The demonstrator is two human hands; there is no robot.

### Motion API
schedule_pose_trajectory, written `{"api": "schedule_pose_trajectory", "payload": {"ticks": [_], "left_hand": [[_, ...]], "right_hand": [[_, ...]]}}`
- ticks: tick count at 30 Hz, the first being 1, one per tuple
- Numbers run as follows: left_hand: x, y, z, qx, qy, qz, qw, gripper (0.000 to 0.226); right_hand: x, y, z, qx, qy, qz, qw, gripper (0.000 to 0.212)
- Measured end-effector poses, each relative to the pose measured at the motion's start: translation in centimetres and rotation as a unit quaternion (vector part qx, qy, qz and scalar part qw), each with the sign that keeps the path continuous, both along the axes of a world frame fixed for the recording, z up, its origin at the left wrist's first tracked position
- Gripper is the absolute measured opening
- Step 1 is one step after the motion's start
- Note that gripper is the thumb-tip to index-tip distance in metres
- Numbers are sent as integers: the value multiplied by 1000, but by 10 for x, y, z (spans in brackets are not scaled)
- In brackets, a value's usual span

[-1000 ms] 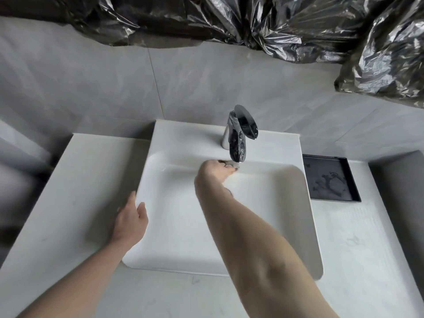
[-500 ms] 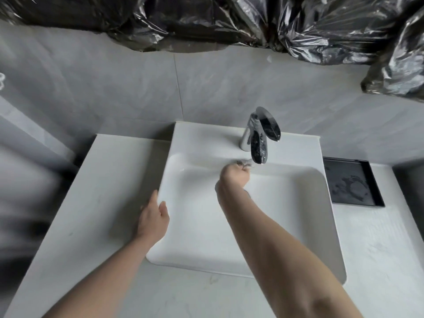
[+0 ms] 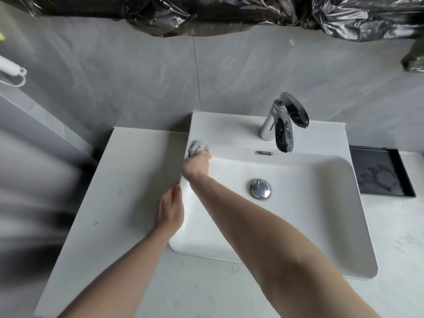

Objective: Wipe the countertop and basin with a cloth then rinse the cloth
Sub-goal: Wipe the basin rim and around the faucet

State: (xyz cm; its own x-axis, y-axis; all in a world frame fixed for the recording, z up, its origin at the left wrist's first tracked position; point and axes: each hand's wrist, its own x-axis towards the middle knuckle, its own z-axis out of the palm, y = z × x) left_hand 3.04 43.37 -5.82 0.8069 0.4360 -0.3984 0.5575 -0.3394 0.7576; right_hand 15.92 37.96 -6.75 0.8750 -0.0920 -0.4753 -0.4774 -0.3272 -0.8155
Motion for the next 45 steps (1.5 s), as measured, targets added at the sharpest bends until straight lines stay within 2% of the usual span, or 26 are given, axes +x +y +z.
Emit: {"api": "schedule_pose_trajectory", "payload": {"ticks": [2,4,6,7,10,11,13,16,18,20,21,24,27,29,33,36,41,45], "left_hand": [[-2,5,-3,-67,-9,48,997,46],[-2,8,0,-119,-10,88,989,46],[0,12,-7,-180,-11,112,977,40],[1,16,-17,-217,-6,120,969,43],[5,29,-64,-295,25,159,942,66],[5,28,-63,-306,31,172,936,62],[4,16,-23,-318,20,189,929,43],[5,8,-15,-285,8,195,938,35],[7,16,-36,-284,-2,188,940,48],[7,21,-46,-238,10,173,956,68],[6,21,-47,-207,12,165,964,68],[2,8,-12,-122,-6,124,985,46],[-2,7,-5,-34,-42,51,997,48],[-4,8,-5,21,-57,1,998,47],[-3,7,-7,56,-59,-13,997,48],[-2,7,-6,66,-44,-22,997,47],[-4,9,-6,86,-46,-42,994,45],[-4,8,-5,115,-38,-55,991,43]], "right_hand": [[-19,-10,-1,-53,-72,101,991,23],[-39,-26,-6,-80,-133,205,966,28],[-55,-42,-8,-80,-140,250,955,36],[-64,-49,-9,-79,-149,265,949,34],[-99,-65,-8,-50,-164,314,934,28],[-114,-70,-5,-46,-161,338,926,31],[-148,-78,4,-32,-133,391,910,36],[-191,-92,20,-85,-77,425,898,31],[-202,-99,29,-125,-67,414,899,24],[-205,-113,39,-145,-85,409,897,23],[-209,-124,42,-149,-86,406,898,23],[-221,-177,49,-201,-61,390,896,20],[-221,-245,49,-303,-9,342,889,21],[-221,-270,53,-333,19,323,886,22],[-222,-242,67,-297,-11,287,911,29],[-219,-191,64,-224,-68,288,928,21],[-227,-122,48,-210,-89,386,894,27],[-239,-150,43,-237,-97,352,900,31]]}}
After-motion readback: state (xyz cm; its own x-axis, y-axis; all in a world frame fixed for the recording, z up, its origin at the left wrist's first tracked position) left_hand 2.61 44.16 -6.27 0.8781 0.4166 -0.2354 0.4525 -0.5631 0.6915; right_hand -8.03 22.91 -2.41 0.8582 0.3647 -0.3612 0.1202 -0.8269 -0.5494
